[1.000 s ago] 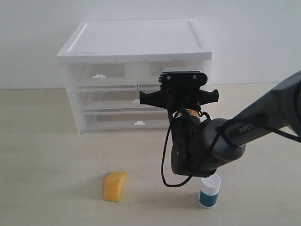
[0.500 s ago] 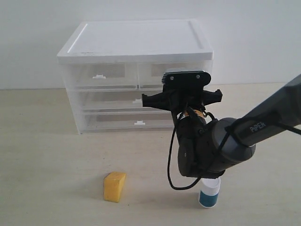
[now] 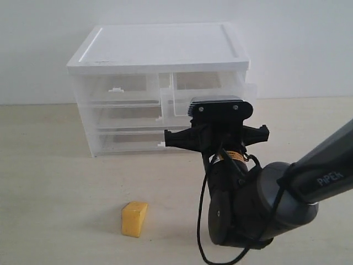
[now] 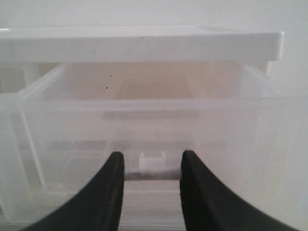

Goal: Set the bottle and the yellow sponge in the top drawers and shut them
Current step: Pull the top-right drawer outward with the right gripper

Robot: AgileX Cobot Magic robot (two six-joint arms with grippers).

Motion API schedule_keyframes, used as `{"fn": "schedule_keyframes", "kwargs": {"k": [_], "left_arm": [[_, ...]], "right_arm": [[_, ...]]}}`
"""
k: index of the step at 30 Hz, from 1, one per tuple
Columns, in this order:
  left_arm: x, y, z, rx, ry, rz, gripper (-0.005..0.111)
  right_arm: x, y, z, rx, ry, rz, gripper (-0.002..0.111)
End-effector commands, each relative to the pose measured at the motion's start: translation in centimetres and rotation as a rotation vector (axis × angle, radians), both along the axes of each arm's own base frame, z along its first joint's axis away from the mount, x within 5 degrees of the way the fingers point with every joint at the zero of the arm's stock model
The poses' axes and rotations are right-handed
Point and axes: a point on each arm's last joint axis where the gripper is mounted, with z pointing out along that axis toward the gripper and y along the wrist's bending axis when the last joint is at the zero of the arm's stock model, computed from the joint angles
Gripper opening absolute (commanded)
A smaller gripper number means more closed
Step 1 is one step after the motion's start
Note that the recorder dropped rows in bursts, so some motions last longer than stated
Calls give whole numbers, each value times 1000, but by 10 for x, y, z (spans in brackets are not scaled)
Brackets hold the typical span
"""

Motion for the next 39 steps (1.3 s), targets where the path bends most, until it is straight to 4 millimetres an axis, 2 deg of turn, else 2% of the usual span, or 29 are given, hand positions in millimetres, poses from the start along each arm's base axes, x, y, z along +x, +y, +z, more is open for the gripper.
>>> {"fn": "schedule_keyframes", "kwargs": {"k": [1,8,15,16,18,23,25,26,31,39], "left_arm": [[0,0,-1,2,-4,0,4],[0,0,-1,2,-4,0,4],[0,0,-1,2,-4,0,4],[0,0,-1,2,-4,0,4],[0,0,-1,2,-4,0,4],[0,0,-1,2,-4,0,4],[0,0,-1,2,-4,0,4],[0,0,-1,2,-4,0,4],[0,0,-1,2,-4,0,4],[0,0,-1,2,-4,0,4]], "right_arm": [[-16,-3,-4,-12,64,-8,1],[-36,-6,-4,-25,87,24,1],[-37,-6,-3,-26,88,23,2],[-37,-6,-3,-26,88,23,4],[-37,-6,-3,-26,88,23,17],[-37,-7,-4,-24,94,8,63],[-37,-8,-4,-27,96,-2,75],[-37,-9,-3,-44,95,-11,78],[-39,-8,-2,-115,190,26,78],[-52,-10,5,-107,375,124,78]]}}
